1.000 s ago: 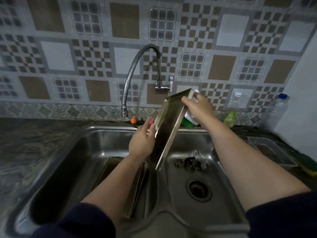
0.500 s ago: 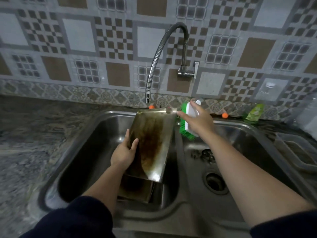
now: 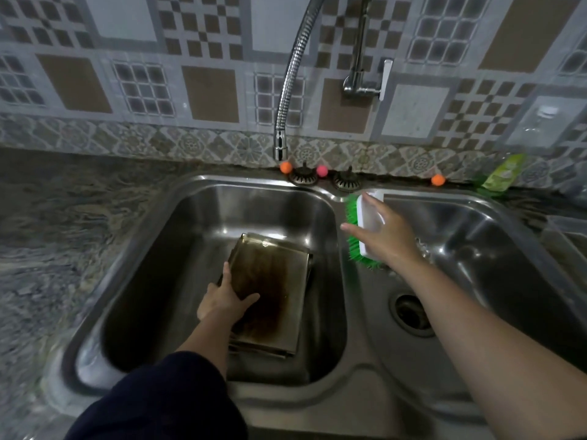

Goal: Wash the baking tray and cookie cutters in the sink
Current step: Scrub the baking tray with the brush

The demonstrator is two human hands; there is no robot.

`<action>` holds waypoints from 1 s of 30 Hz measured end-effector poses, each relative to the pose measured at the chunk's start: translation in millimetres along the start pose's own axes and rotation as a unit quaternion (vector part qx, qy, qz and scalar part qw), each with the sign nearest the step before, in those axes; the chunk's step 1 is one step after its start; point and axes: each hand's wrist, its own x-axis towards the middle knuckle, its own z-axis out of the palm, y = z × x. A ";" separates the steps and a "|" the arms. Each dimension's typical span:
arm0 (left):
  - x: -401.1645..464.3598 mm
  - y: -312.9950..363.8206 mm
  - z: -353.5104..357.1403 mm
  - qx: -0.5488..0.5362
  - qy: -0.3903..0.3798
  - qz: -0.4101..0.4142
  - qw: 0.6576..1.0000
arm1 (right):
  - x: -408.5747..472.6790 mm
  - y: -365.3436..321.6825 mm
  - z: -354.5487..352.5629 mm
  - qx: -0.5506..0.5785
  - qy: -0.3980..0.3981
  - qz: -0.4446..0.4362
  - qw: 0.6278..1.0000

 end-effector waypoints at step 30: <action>-78.0 303.1 55.2 0.003 0.051 0.252 0.966 | 15.8 140.8 -248.4 -0.153 0.049 0.080 0.984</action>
